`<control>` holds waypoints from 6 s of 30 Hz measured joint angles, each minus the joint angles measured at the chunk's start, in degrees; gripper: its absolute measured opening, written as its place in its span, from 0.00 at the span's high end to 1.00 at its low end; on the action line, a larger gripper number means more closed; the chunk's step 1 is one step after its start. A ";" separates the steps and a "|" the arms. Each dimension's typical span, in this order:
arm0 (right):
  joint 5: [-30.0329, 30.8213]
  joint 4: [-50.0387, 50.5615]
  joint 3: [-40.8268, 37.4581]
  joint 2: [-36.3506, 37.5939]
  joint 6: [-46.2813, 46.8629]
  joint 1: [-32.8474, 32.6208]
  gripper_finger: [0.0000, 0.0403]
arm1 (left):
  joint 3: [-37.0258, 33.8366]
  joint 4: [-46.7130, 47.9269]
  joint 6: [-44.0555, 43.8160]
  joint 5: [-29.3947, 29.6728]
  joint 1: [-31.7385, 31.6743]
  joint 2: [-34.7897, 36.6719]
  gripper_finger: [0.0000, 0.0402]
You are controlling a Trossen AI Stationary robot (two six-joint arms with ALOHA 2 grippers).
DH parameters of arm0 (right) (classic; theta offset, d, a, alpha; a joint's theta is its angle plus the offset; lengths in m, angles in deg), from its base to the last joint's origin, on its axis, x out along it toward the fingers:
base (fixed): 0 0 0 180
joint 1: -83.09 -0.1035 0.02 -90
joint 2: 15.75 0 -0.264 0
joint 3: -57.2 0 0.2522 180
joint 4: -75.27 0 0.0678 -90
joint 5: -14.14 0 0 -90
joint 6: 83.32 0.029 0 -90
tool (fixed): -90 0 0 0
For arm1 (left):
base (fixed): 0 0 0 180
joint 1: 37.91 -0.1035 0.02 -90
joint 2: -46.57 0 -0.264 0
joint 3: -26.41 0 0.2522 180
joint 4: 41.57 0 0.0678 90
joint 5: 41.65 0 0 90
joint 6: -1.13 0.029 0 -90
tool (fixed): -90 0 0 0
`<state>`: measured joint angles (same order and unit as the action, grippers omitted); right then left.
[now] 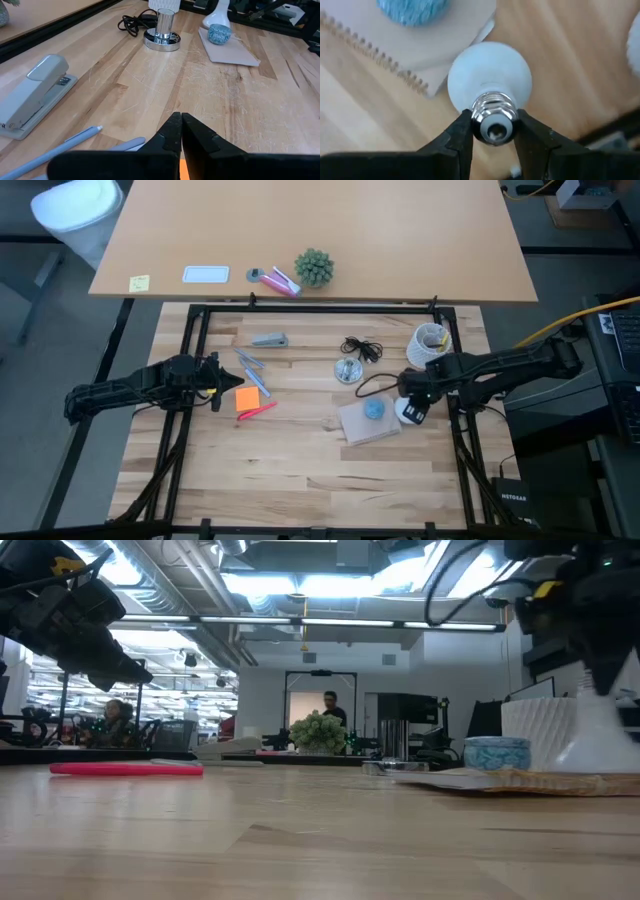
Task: Screw lightbulb
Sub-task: Insert the lightbulb into the lamp
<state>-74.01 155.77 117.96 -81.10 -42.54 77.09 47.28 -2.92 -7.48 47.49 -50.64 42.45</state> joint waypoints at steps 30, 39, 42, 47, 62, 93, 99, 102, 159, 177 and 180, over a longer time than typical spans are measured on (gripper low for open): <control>21.72 -20.66 -0.28 -0.26 -0.87 0.02 0.70 | 0.00 0.00 0.00 0.00 0.00 0.00 0.99; 18.05 -39.16 -0.19 -0.22 -13.53 0.00 0.70 | 0.01 0.00 0.00 0.01 0.00 0.00 0.99; 18.03 -44.85 -0.17 -0.15 -18.75 0.00 0.70 | 0.00 0.00 0.00 0.00 0.00 0.00 0.99; 18.03 -47.30 -0.15 0.20 -24.38 -0.02 0.70 | -0.01 0.00 0.00 0.01 0.00 0.00 0.99; 18.05 -53.47 -0.15 0.26 -32.22 0.00 0.70 | 0.00 0.00 0.00 0.01 0.00 0.00 0.99; 4.35 -6.17 23.39 0.26 -33.66 0.02 0.70 | -0.35 -8.79 -19.96 1.69 0.00 0.00 0.99; 8.48 -2.46 23.22 -0.84 -29.48 0.02 0.70 | -0.25 -8.68 -21.09 1.94 0.00 0.00 0.99; 10.61 1.00 22.18 -1.25 -22.88 0.02 0.70 | -0.23 -8.70 -21.55 1.94 0.00 0.00 0.99; 18.62 -50.54 -1.71 -21.27 -18.42 0.39 0.70 | -2.18 -11.99 -21.48 2.99 0.00 -4.12 0.99; 1.06 -28.73 9.52 -21.13 3.96 -5.98 0.70 | -2.51 -20.35 -23.90 3.07 1.79 -15.07 0.99; 5.39 -28.98 8.47 -21.13 8.74 -8.82 0.70 | -2.51 -26.17 -22.95 3.07 3.22 -18.49 0.99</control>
<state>-68.62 126.79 126.43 -102.23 -33.80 68.26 44.77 -29.09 -30.43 50.56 -47.42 23.96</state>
